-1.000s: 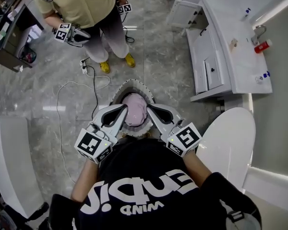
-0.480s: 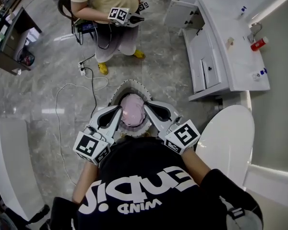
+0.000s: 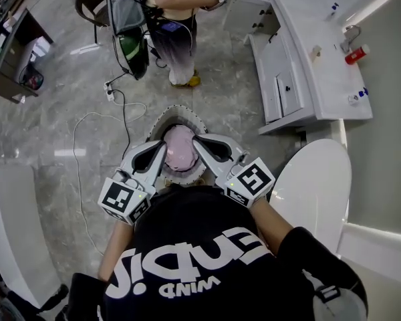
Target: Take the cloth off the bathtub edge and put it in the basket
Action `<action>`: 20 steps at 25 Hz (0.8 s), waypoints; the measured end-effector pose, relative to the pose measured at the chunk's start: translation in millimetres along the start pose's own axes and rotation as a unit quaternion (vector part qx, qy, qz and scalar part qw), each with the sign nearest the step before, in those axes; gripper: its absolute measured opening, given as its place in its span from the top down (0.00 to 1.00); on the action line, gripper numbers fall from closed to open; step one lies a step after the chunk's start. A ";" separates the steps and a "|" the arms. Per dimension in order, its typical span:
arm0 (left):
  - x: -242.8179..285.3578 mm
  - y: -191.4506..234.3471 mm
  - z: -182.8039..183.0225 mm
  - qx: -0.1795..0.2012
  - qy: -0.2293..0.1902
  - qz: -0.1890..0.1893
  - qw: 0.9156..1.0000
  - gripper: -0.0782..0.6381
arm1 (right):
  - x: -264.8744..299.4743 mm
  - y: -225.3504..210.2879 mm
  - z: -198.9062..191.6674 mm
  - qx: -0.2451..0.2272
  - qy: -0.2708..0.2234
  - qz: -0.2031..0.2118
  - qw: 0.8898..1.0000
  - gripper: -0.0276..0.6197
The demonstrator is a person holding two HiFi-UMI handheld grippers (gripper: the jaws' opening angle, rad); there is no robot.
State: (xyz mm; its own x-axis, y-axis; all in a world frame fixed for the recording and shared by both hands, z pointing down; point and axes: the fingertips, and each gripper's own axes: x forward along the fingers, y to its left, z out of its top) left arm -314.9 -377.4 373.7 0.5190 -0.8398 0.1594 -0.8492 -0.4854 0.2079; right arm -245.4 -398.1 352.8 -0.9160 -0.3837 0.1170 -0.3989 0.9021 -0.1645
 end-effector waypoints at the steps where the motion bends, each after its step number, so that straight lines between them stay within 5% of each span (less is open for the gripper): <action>1: 0.2 0.1 -0.4 0.000 0.000 0.001 1.000 0.89 | 0.3 0.4 0.4 -0.003 0.001 0.004 1.000 0.95; 20: 0.5 -10.3 -8.3 0.003 0.007 0.003 1.000 0.89 | -4.1 0.4 -1.1 -0.019 0.003 0.022 1.000 0.95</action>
State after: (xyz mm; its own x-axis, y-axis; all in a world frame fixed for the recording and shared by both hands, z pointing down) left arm -305.1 -370.8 379.7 0.5146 -0.8396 0.1739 -0.8532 -0.4813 0.2010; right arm -241.7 -395.9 353.4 -0.9321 -0.3428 0.1172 -0.3567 0.9249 -0.1316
